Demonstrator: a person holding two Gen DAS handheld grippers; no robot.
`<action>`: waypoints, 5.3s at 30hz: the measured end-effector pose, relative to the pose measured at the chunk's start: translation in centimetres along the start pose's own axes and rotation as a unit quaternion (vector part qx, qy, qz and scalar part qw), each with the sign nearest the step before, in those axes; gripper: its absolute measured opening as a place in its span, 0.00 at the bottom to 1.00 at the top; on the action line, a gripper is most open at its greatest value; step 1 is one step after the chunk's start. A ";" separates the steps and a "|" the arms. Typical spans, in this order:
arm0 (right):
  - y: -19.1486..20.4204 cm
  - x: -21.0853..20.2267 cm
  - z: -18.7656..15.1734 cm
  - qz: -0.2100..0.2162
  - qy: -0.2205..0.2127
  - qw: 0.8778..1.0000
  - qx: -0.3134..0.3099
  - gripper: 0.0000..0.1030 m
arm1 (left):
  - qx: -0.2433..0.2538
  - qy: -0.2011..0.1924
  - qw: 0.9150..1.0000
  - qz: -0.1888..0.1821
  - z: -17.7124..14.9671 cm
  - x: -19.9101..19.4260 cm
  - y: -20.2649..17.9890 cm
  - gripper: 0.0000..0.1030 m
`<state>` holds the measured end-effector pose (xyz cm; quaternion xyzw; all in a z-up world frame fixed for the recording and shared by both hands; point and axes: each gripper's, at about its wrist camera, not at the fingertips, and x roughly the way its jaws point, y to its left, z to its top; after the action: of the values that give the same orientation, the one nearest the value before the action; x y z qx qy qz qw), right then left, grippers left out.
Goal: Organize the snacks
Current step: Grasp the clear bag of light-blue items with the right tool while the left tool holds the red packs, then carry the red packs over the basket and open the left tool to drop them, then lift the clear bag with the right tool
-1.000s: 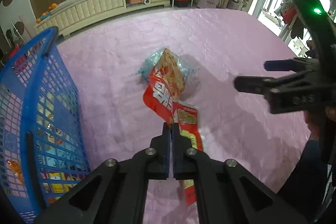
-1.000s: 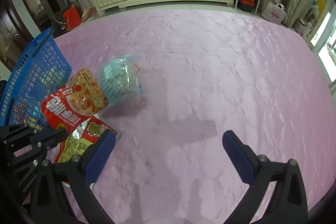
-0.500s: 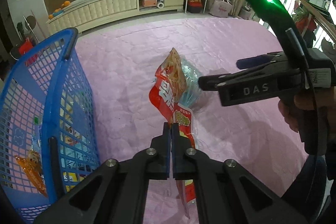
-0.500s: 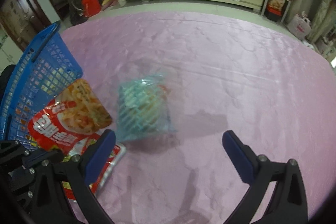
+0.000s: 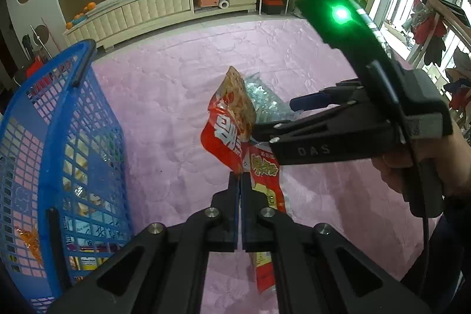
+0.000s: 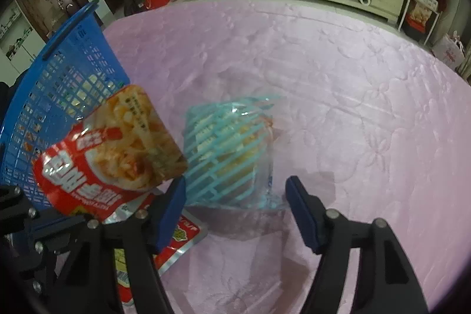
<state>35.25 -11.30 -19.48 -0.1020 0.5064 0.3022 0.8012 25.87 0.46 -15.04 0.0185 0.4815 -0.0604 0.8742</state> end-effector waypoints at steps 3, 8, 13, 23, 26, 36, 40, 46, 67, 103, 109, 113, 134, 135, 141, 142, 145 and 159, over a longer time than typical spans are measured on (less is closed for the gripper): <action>0.1 -0.7 -0.9 -0.003 -0.011 1.000 -0.007 0.56 | -0.006 0.005 1.000 -0.002 -0.1 0.3 0.1 0.01; -0.1 -2.1 -2.3 -0.016 -0.022 1.000 0.000 0.55 | -0.011 0.010 1.000 -0.001 -0.1 0.0 0.2 0.01; -1.6 -4.2 -4.2 -0.027 -0.035 0.999 0.025 0.55 | -0.005 0.006 1.000 0.002 -0.2 -0.7 -0.5 0.00; 0.5 -11.0 -7.3 -0.042 -0.061 0.997 0.017 0.55 | 0.010 -0.017 1.000 0.003 -0.2 -4.1 -2.6 0.00; 1.6 -13.0 -7.8 -0.042 -0.070 0.997 0.012 0.55 | 0.014 -0.031 0.999 0.006 -0.2 -5.9 -3.2 0.00; 5.7 -18.4 -9.3 -0.051 -0.097 0.994 0.006 0.55 | 0.017 -0.076 0.997 0.009 -1.0 -12.1 -2.8 0.00; 7.0 -19.9 -9.6 -0.051 -0.109 0.993 0.005 0.55 | 0.014 -0.094 0.995 0.010 -1.4 -14.4 -1.8 0.00; 9.4 -21.6 -9.7 -0.071 -0.128 0.989 -0.012 0.16 | 0.015 -0.112 0.993 0.020 -2.1 -17.0 0.1 0.00; 17.3 -20.1 -2.3 -0.017 -0.170 0.982 -0.076 0.07 | -0.040 -0.177 0.982 0.057 -1.8 -23.1 10.0 0.00; 18.8 -10.3 2.0 -0.017 -0.110 0.991 -0.070 0.07 | -0.046 -0.102 0.992 0.065 -0.4 -14.1 14.3 0.45; 18.6 -12.5 0.7 -0.041 -0.131 0.989 -0.064 0.40 | -0.029 -0.114 0.989 0.089 -1.9 -16.1 13.7 0.61; 18.6 -14.6 -0.2 -0.041 -0.156 0.985 -0.054 0.74 | -0.016 -0.122 0.988 0.094 -3.3 -17.6 12.6 0.72; 17.5 -15.4 -9.4 -0.088 -0.117 0.988 0.057 1.00 | -0.026 -0.122 0.989 0.080 -11.7 -18.7 7.7 0.90; 17.3 -14.7 -10.0 -0.098 -0.106 0.987 0.066 1.00 | -0.029 -0.122 0.989 0.080 -12.0 -18.5 7.6 0.99; 16.9 -11.9 -13.1 -0.095 -0.063 0.988 0.107 1.00 | -0.040 -0.098 0.992 0.072 -13.8 -17.2 7.4 1.00; 16.9 -11.6 -13.3 -0.092 -0.057 0.988 0.112 1.00 | -0.038 -0.094 0.992 0.074 -14.2 -17.1 7.5 1.00; 17.0 -10.6 -13.7 -0.084 -0.037 0.989 0.117 1.00 | -0.046 -0.084 0.993 0.070 -14.9 -16.5 7.6 1.00; 16.8 -6.9 -14.9 -0.070 0.009 0.989 0.132 0.93 | -0.085 -0.049 0.994 0.046 -16.5 -13.6 8.4 1.00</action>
<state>12.10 -7.50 -17.95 -0.0338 0.5408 0.1749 0.8221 5.81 11.46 -12.59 -0.0367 0.4397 0.0199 0.8972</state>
